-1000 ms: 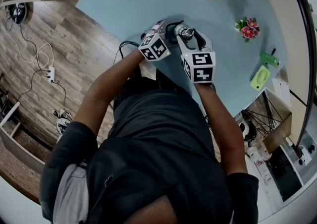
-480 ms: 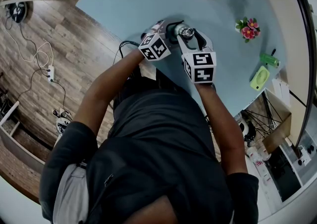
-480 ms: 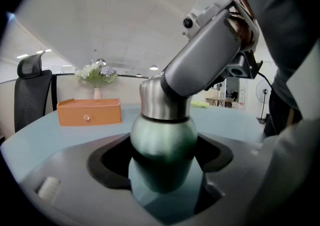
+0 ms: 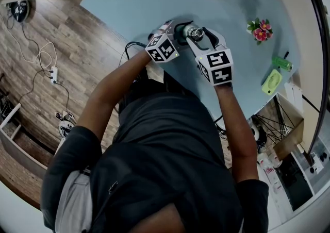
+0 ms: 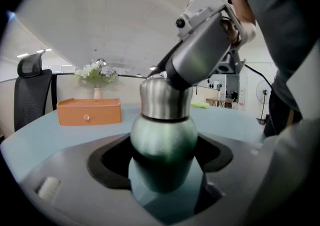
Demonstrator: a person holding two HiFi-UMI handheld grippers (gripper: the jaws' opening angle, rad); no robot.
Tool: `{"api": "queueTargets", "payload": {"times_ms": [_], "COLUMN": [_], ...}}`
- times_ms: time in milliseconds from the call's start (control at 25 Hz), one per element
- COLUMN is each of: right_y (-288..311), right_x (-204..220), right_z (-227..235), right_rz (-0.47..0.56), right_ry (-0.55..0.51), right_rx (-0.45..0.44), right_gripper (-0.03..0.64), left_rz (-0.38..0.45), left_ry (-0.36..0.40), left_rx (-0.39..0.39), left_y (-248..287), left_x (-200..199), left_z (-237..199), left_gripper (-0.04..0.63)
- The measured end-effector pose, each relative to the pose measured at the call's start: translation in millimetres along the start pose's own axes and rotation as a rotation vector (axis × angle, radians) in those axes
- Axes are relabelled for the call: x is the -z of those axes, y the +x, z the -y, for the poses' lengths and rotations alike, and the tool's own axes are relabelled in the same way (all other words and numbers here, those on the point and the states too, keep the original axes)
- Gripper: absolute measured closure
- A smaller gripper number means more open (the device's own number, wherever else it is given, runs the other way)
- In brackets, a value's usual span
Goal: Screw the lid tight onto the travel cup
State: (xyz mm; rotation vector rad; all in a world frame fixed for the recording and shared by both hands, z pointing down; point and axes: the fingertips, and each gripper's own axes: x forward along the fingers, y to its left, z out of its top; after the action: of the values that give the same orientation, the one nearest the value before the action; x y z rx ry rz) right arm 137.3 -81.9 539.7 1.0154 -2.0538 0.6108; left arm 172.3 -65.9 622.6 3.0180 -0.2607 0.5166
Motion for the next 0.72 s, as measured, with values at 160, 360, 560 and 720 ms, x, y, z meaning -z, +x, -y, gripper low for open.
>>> {"api": "queueTargets", "payload": {"times_ms": [160, 360, 560, 720], "right_y": [-0.4, 3.2, 7.5, 7.5], "right_x": [-8.0, 15.1, 20.7, 20.4], "right_z": [-15.1, -24.0, -20.8, -19.7], "right_rz": [-0.064, -0.265, -0.305, -0.29], "right_ry": [-0.324, -0.783, -0.878, -0.767], "right_rx": [-0.192, -0.378, -0.408, -0.347], "right_gripper": [0.365, 0.367, 0.374, 0.379], "left_rz": [0.003, 0.004, 0.009, 0.003], "left_ry": [-0.002, -0.004, -0.009, 0.004], "left_rx": [0.001, 0.001, -0.002, -0.001], "left_y": [-0.2, -0.2, -1.5, -1.4], "left_x": [-0.6, -0.8, -1.5, -1.4], "left_z": [-0.4, -0.4, -0.9, 0.1], "left_gripper": [0.176, 0.175, 0.176, 0.176]}}
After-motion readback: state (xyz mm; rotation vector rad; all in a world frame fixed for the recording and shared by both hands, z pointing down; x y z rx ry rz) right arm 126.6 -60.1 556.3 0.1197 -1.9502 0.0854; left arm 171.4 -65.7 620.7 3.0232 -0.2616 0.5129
